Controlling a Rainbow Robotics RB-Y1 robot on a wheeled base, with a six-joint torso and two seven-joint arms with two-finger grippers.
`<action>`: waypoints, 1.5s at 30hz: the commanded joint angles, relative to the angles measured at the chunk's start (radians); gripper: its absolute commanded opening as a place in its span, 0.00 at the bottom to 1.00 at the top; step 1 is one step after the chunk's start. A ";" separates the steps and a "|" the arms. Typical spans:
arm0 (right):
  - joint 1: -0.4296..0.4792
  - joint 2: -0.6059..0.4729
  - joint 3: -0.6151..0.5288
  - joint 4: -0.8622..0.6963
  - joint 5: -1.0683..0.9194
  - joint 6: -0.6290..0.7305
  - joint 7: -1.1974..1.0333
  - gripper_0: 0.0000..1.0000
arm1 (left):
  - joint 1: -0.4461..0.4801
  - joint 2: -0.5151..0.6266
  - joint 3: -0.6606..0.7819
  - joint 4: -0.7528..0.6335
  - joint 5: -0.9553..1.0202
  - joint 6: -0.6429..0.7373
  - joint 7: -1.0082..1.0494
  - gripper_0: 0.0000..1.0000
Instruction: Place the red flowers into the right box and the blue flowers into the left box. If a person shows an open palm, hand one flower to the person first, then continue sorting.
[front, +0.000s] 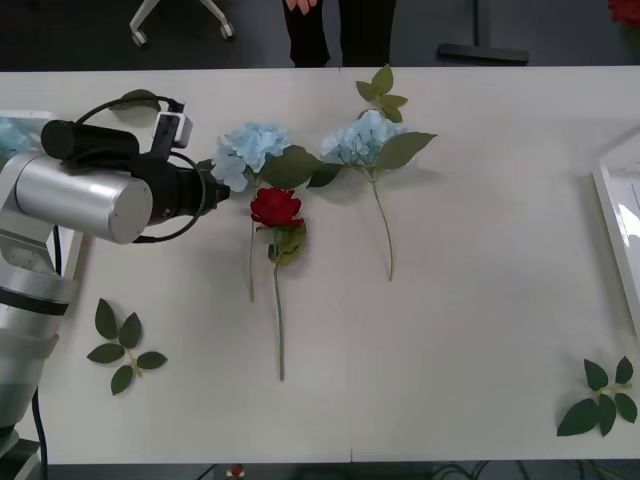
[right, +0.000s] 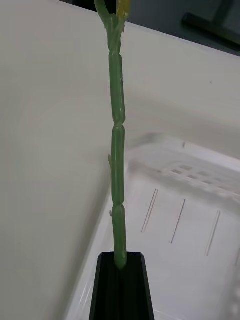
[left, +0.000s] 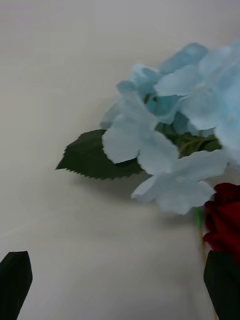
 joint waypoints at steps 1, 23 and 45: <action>0.042 -0.091 0.000 0.025 0.001 -0.022 0.000 0.00 | -0.024 0.008 -0.059 0.003 -0.021 -0.063 0.019 1.00; 0.742 -0.055 -0.472 0.078 0.114 -0.267 0.023 0.00 | -0.062 -0.006 -0.148 0.135 -0.018 -0.238 0.011 1.00; 0.667 0.017 -0.501 -0.029 0.013 -0.219 0.024 0.00 | -0.049 -0.006 -0.147 0.133 -0.022 -0.260 0.020 1.00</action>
